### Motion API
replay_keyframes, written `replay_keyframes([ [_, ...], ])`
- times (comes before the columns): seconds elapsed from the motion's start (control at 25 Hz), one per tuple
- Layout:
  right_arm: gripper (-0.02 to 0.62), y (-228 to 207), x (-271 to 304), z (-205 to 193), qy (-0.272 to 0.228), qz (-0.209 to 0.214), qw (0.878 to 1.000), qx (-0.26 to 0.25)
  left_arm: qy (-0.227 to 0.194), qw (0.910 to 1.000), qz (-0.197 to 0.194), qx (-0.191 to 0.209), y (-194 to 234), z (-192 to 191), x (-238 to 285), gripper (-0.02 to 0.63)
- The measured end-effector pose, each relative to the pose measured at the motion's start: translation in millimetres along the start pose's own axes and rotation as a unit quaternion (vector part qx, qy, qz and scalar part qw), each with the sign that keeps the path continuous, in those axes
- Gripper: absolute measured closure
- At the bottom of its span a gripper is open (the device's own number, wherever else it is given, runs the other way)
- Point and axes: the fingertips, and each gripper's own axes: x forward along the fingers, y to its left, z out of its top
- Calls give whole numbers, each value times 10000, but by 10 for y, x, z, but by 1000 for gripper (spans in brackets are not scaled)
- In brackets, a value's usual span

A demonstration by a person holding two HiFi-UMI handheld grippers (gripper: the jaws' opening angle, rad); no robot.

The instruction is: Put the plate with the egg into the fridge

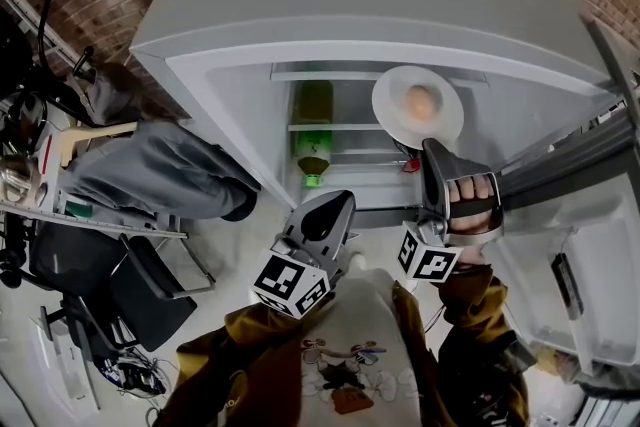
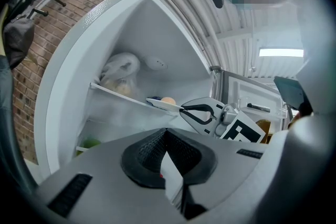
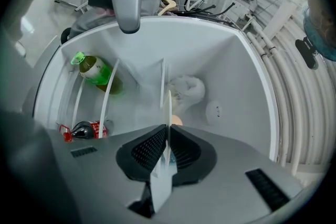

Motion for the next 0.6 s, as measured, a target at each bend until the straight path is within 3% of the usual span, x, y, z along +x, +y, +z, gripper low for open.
replay_keyframes([
  [0.6, 574, 97, 29, -22, 5, 93, 10000, -22, -109, 9998, 8, 153, -59, 117, 47, 600],
])
